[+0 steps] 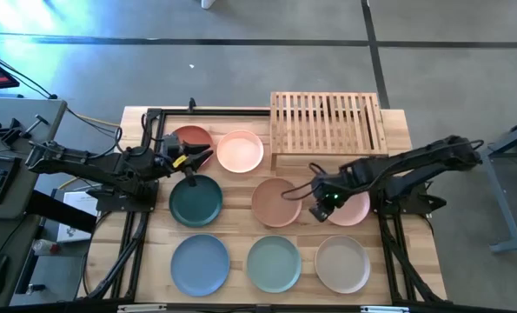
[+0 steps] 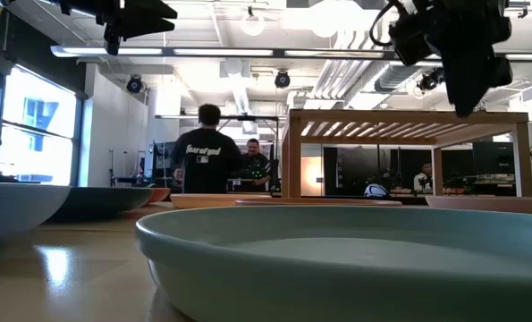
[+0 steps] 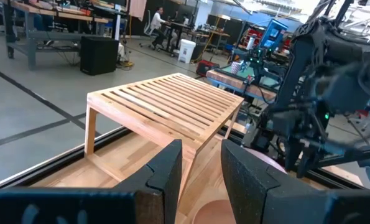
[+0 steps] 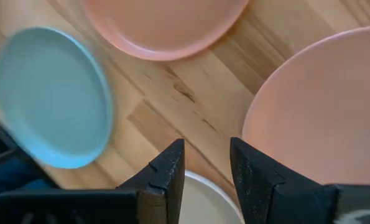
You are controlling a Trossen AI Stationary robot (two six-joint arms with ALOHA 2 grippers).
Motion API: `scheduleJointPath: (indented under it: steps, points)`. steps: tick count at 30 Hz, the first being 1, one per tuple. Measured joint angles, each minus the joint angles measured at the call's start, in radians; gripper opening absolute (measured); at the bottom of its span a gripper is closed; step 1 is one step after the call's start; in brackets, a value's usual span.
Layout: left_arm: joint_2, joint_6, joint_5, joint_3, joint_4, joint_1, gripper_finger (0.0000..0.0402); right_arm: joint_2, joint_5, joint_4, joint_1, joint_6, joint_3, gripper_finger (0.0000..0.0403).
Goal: Place and stack plates onto a shelf
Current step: Put the light pink plate on the shelf
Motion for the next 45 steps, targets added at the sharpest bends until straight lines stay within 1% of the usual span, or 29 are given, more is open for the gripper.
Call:
scheduleJointPath:
  steps: [12, 22, 33, 39, 41, 45]
  points:
    - [0.0, -0.001, 0.0, 0.0, 0.0, 0.0, 0.0102, 0.184, 0.115, -0.013, 0.065, 0.056, 0.0, 0.0108]
    - [0.0, -0.01, 0.0, 0.0, 0.0, 0.0, 0.0102, 0.321, 0.116, -0.016, 0.071, 0.056, 0.0, 0.0108]
    - [0.0, -0.026, 0.0, 0.0, 0.0, 0.0, 0.0102, 0.4, 0.127, -0.016, 0.071, 0.056, 0.0, 0.0108]
    - [0.0, -0.026, 0.0, 0.0, 0.0, 0.0, 0.0102, 0.409, 0.128, -0.016, 0.071, 0.079, 0.0, 0.0108]
    - [0.0, -0.026, 0.0, 0.0, 0.0, 0.0, 0.0102, 0.409, 0.133, -0.019, 0.071, 0.079, 0.0, 0.0102]
    - [0.0, -0.026, 0.0, 0.0, 0.0, 0.0, 0.0102, 0.409, 0.16, -0.018, 0.071, 0.079, 0.0, 0.0073]
